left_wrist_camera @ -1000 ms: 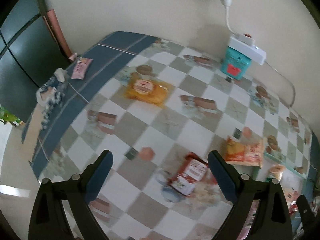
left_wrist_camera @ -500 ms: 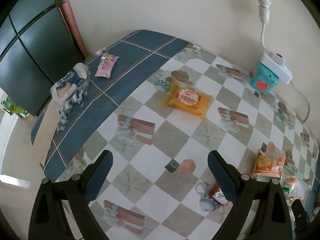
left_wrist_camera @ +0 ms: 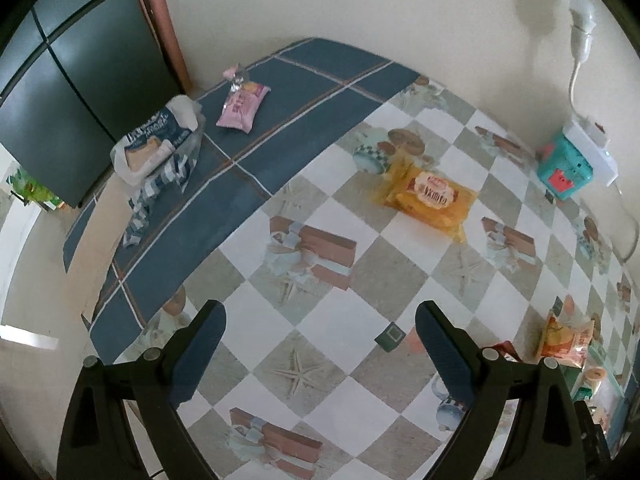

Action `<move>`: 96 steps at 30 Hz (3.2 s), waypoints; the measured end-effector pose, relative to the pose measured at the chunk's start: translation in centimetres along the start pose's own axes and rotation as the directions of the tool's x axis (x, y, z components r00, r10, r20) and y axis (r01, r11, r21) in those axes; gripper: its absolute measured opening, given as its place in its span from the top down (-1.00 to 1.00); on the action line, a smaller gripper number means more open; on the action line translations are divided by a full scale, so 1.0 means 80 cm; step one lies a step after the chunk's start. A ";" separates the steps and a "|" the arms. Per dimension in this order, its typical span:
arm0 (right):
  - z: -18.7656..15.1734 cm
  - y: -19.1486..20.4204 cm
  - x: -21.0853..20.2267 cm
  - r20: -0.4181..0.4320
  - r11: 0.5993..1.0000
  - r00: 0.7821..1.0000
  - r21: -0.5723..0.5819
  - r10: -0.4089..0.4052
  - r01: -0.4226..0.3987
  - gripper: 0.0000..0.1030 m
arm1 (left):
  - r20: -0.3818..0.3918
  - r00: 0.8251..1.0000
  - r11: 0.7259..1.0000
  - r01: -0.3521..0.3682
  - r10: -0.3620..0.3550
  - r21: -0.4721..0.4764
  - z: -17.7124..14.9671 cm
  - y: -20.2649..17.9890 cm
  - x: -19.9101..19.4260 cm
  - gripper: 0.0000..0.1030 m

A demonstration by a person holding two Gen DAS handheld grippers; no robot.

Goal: Organize snacks
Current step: 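Move both open grippers from the tray toward the red milk biscuit pack and candy, then grasp the red-white milk biscuit pack with the left gripper while the right gripper grasps the red candy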

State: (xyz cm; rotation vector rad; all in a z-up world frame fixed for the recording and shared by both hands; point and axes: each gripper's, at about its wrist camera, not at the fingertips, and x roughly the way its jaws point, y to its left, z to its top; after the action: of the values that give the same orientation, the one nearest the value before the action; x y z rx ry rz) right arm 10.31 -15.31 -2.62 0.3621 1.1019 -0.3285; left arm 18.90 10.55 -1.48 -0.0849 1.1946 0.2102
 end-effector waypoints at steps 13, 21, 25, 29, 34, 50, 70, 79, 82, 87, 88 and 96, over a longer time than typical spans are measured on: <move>-0.016 0.038 0.058 -0.062 0.998 0.997 -0.041 0.048 -0.050 -1.00 | -0.145 0.989 1.000 -0.006 0.010 0.025 -0.019 -0.023 0.069 -0.86; -0.005 0.020 0.062 -0.004 0.998 0.998 -0.004 0.062 -0.062 -1.00 | -0.185 0.982 0.997 0.060 -0.049 0.050 -0.024 -0.040 0.080 -0.86; 0.006 0.002 0.053 0.047 0.999 0.998 0.008 0.051 -0.051 -0.96 | -0.200 0.976 0.991 0.106 -0.088 0.082 -0.031 -0.063 0.078 -0.86; 0.014 -0.018 0.049 0.069 1.000 0.998 0.024 0.012 -0.014 -0.82 | -0.220 0.965 0.980 0.167 -0.140 0.108 -0.040 -0.084 0.076 -0.86; 0.018 -0.045 0.049 0.073 0.998 0.997 0.060 -0.035 0.031 -0.67 | -0.232 0.960 0.965 0.199 -0.157 0.169 -0.051 -0.111 0.072 -0.86; 0.020 -0.072 0.042 0.079 0.994 0.996 0.105 -0.029 0.021 -0.27 | -0.241 0.953 0.878 0.269 -0.184 0.395 -0.085 -0.205 0.064 -0.52; 0.001 -0.001 0.070 0.013 0.997 0.999 -0.059 0.049 -0.049 -0.11 | -0.246 0.966 0.960 0.142 -0.081 0.242 -0.047 -0.144 0.112 -0.23; -0.014 0.011 0.106 -0.042 0.995 0.999 -0.091 0.030 -0.034 -0.11 | -0.244 0.966 0.958 0.141 -0.079 0.248 -0.049 -0.137 0.113 -0.23; -0.017 0.011 0.113 -0.048 0.995 0.998 -0.091 0.030 -0.034 -0.10 | -0.244 0.966 0.959 0.141 -0.079 0.247 -0.048 -0.139 0.114 -0.23; -0.018 0.015 0.113 -0.038 0.994 0.999 -0.108 0.023 -0.027 0.08 | -0.244 0.967 0.958 0.141 -0.079 0.249 -0.047 -0.142 0.114 -0.23; -0.018 0.016 0.113 -0.037 0.993 0.999 -0.114 0.020 -0.024 0.11 | -0.244 0.966 0.958 0.142 -0.080 0.249 -0.047 -0.143 0.114 -0.23; -0.018 0.016 0.111 -0.018 0.992 0.999 -0.124 0.026 -0.028 0.42 | -0.234 0.967 0.952 0.166 -0.105 0.259 -0.051 -0.151 0.105 0.20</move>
State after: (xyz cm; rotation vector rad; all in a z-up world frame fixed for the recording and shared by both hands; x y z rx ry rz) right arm 13.38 -14.19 -11.07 0.2693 1.1268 -0.2317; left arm 20.62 -0.97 -11.35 0.0565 1.4208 -0.0920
